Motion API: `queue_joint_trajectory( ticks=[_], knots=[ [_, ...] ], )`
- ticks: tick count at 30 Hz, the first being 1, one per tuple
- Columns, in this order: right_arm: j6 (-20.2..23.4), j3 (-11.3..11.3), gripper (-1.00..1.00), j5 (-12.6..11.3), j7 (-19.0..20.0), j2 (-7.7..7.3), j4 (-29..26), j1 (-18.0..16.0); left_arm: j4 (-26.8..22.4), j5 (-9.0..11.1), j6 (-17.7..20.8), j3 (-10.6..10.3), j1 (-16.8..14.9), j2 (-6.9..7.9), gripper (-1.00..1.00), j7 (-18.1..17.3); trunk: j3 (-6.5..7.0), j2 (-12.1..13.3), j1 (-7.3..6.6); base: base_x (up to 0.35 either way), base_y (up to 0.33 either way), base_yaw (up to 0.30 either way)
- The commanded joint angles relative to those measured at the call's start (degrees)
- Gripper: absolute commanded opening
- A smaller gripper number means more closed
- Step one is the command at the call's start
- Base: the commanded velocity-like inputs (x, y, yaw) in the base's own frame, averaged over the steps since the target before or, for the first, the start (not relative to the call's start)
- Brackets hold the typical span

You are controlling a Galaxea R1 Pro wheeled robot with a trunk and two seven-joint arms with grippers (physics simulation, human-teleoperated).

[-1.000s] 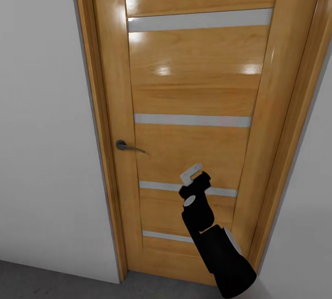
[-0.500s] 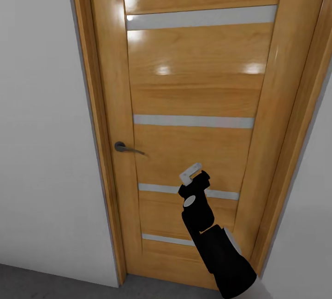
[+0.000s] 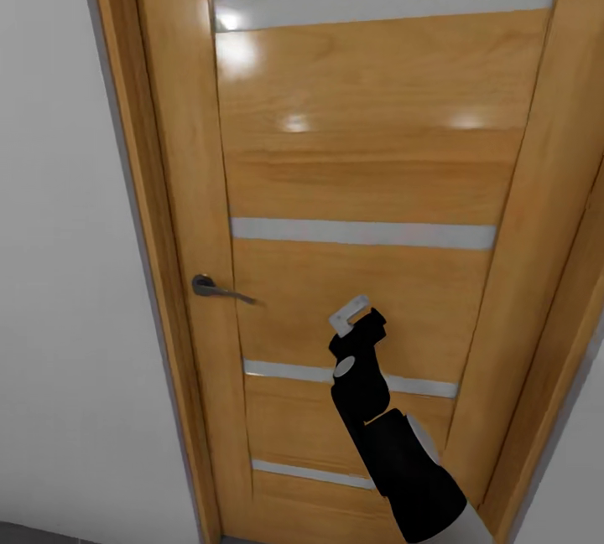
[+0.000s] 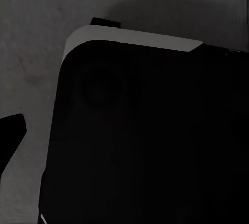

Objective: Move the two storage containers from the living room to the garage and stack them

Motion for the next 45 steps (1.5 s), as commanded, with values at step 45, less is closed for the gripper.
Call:
queue_joint_trajectory(
  ticks=[45],
  knots=[
    [-18.3, -8.5, 1.00, -5.2, -1.2, 0.00, 31.4, -20.4, 0.0, 0.3, -0.1, 0.0, 0.0, -0.01, 1.00, 0.0, -0.06, 0.0, 0.03, 0.044, 0.000, 0.000]
  ],
)
